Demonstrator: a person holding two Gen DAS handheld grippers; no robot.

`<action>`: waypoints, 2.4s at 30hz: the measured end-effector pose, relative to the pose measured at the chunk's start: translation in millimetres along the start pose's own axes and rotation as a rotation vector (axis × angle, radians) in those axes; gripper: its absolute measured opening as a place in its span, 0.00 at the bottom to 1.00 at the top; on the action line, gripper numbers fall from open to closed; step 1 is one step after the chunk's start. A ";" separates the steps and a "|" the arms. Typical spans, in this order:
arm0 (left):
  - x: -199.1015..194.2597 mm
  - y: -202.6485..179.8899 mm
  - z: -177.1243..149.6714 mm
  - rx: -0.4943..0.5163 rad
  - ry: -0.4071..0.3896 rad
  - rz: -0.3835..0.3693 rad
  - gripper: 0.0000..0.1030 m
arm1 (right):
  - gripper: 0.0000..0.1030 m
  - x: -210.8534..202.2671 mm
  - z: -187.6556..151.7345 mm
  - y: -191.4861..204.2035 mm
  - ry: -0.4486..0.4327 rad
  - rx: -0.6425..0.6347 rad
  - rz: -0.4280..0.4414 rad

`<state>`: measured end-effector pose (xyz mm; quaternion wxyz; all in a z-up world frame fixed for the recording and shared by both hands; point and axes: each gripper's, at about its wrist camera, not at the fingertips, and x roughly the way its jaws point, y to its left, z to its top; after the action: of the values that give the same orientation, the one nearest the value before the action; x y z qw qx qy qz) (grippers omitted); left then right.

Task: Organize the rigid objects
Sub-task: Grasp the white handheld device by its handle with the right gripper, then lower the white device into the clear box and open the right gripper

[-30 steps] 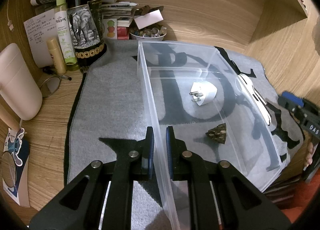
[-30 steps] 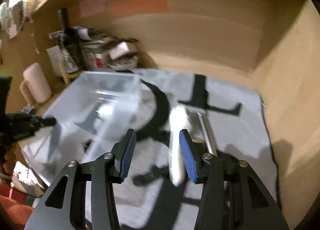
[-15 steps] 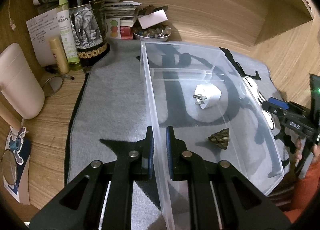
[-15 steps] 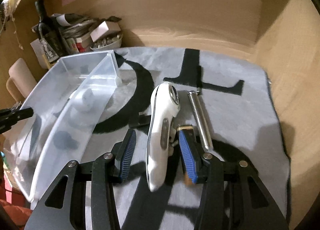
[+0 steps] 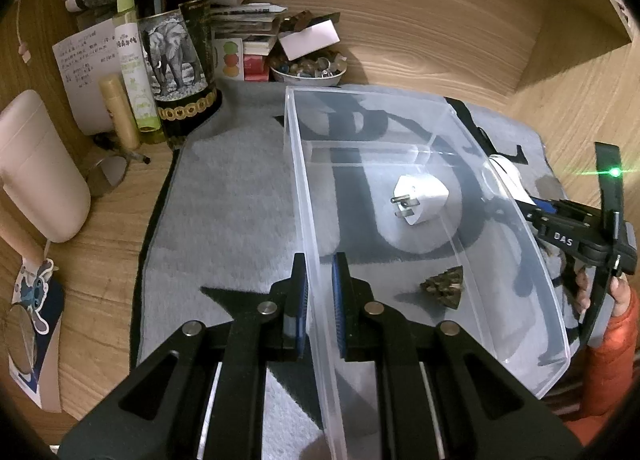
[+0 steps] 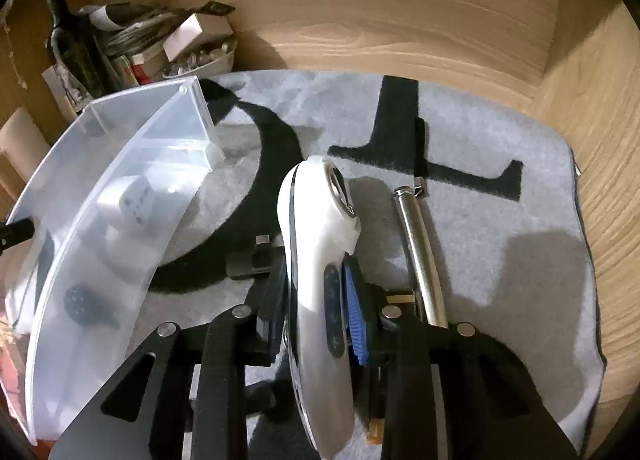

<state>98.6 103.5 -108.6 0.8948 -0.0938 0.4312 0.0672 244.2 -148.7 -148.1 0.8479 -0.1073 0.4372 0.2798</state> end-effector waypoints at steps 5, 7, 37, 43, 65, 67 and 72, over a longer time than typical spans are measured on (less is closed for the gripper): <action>0.1 3.9 0.8 -0.009 0.006 -0.005 0.12 | 0.23 -16.8 -2.2 -2.0 -0.049 0.019 0.000; 0.2 3.6 0.9 -0.004 0.004 -0.003 0.12 | 0.23 -26.3 -1.5 -0.5 -0.077 0.022 0.002; -2.4 6.5 -3.2 0.014 -0.017 -0.048 0.12 | 0.23 -35.3 25.0 141.1 -0.126 -0.272 0.234; -2.1 7.5 -3.5 0.013 -0.019 -0.054 0.12 | 0.23 -18.6 23.3 153.5 -0.039 -0.307 0.248; -0.7 6.0 -3.0 0.017 -0.013 -0.045 0.12 | 0.24 -42.3 23.4 144.8 -0.094 -0.298 0.225; -0.9 6.4 -3.1 0.016 -0.012 -0.044 0.12 | 0.25 -50.8 22.6 138.2 -0.120 -0.282 0.207; -0.7 7.0 -3.1 0.018 -0.013 -0.043 0.12 | 0.42 -72.9 18.5 112.1 -0.191 -0.226 0.134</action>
<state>94.4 109.6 -110.7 0.8996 -0.0947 0.4240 0.0445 159.5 -76.6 -71.6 0.8476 -0.1455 0.3263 0.3923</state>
